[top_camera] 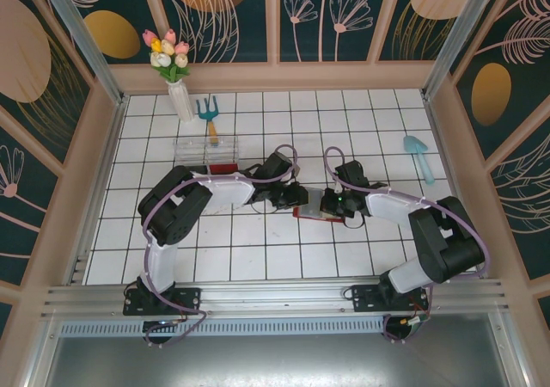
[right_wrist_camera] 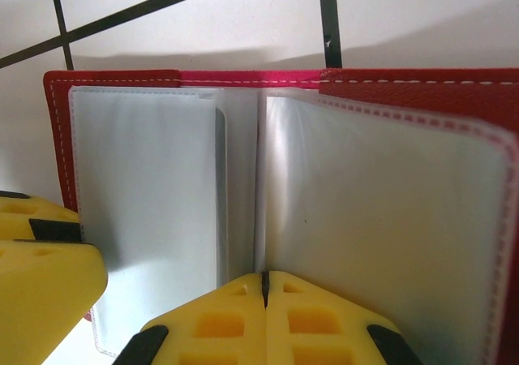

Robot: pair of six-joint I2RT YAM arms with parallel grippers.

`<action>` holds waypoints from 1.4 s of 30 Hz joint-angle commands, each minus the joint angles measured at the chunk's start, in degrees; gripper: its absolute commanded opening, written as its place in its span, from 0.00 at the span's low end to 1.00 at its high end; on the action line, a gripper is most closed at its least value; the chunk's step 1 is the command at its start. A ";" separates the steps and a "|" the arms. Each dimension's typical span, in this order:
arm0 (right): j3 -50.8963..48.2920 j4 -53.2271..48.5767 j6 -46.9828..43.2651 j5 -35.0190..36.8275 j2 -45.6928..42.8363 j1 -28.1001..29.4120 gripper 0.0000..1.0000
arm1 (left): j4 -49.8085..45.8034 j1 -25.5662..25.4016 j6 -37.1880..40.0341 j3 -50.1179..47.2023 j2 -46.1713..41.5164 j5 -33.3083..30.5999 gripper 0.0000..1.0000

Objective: Take the credit cards out of the card holder

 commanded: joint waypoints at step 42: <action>4.16 -2.14 4.02 -5.20 -13.77 -8.43 0.18 | -0.96 1.61 5.57 -0.21 -6.73 1.96 0.22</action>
